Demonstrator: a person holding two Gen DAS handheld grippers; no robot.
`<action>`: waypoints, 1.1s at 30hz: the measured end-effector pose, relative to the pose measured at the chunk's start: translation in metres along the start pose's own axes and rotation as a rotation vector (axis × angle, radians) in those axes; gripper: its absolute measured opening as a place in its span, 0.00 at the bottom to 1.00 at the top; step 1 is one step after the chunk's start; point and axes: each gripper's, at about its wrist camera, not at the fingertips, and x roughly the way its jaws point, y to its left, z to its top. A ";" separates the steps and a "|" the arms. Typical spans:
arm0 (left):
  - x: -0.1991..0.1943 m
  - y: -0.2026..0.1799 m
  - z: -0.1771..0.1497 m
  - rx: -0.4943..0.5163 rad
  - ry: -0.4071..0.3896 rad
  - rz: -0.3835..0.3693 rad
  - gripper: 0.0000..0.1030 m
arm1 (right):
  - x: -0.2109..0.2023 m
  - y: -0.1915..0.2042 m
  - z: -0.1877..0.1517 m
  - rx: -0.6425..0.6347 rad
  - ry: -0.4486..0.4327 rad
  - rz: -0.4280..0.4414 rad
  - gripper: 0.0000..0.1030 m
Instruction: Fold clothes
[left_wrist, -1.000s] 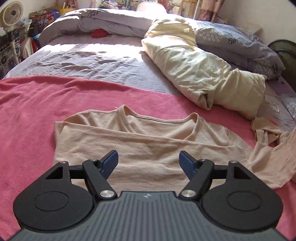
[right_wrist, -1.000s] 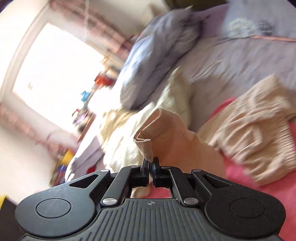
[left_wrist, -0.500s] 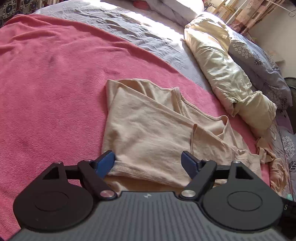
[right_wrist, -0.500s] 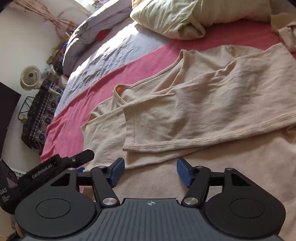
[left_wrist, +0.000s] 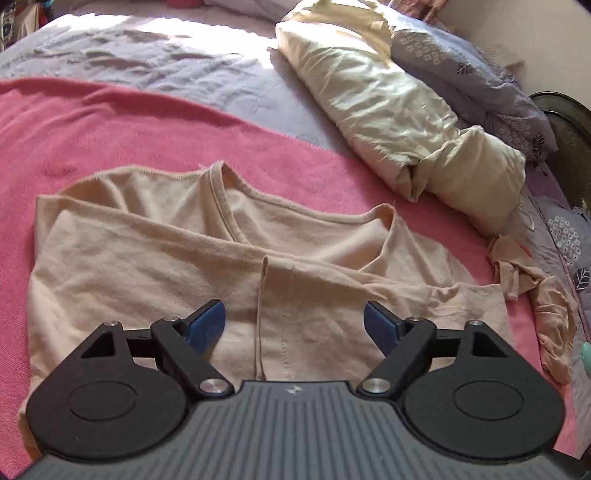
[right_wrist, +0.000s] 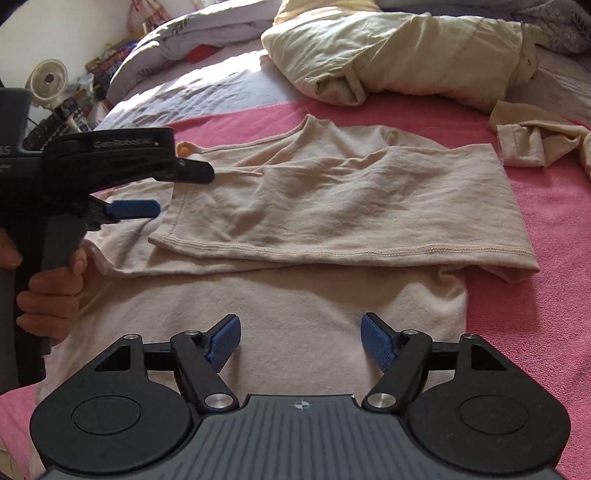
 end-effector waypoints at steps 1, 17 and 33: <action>0.002 -0.001 -0.001 0.000 0.003 -0.014 0.80 | 0.000 0.001 -0.001 -0.008 -0.002 0.003 0.75; 0.015 0.006 0.000 -0.075 -0.008 -0.053 0.18 | 0.001 0.005 -0.010 -0.049 -0.039 0.063 0.97; -0.003 0.005 -0.007 -0.134 -0.032 -0.130 0.17 | 0.006 0.010 -0.011 -0.094 -0.054 0.049 1.00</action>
